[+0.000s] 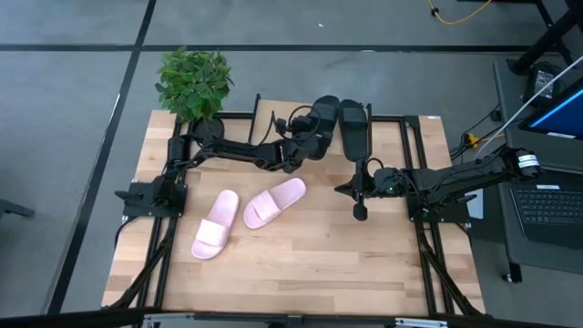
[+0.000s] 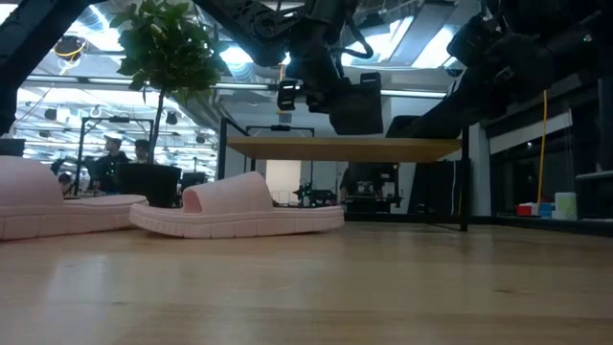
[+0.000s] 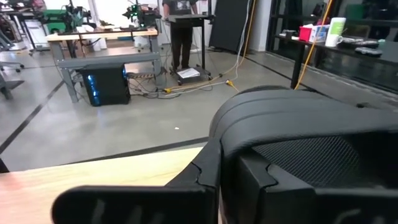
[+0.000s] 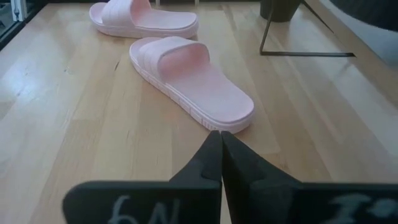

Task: Pick and place slides into the shelf
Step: Put the black slide on the shelf

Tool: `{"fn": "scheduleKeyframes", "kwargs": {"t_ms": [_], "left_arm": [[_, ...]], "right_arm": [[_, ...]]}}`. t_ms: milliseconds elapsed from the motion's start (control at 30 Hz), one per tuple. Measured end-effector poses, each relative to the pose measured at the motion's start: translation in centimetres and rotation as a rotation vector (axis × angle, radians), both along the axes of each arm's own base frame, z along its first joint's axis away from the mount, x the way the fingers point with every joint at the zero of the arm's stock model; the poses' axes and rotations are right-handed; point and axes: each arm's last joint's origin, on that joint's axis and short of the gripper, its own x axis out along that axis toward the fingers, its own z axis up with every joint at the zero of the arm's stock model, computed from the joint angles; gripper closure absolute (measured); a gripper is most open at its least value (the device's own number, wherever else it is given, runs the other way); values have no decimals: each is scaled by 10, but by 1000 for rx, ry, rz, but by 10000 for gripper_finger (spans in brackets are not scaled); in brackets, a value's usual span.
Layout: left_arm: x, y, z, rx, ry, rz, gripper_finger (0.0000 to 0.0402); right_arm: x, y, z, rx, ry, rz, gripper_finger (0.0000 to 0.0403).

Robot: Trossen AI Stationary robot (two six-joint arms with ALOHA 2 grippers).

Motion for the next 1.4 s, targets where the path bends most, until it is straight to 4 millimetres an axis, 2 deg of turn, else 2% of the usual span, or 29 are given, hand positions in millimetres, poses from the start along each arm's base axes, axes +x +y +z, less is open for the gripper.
{"fn": "scheduleKeyframes", "kwargs": {"t_ms": [233, 367, 667, 867, 1100, 1400], "left_arm": [[0, 0, 0, 1, 4, 1, 382], [0, 2, 0, 20, 71, -4, 358], [-1, 4, 0, 20, 74, 0, 292], [0, 2, 0, 12, 71, -46, 267], [1, 0, 0, 11, 76, -67, 256], [-1, 0, -6, 10, 222, -84, 256]], "right_arm": [[0, 0, 0, 1, 0, 0, 400], [0, 1, 0, 15, 1, 30, 400], [0, 1, 0, 16, 2, 32, 399], [0, 1, 0, 16, 2, 32, 399], [0, 1, 0, 17, 2, 32, 399], [0, 1, 0, 17, 2, 33, 399]]}}
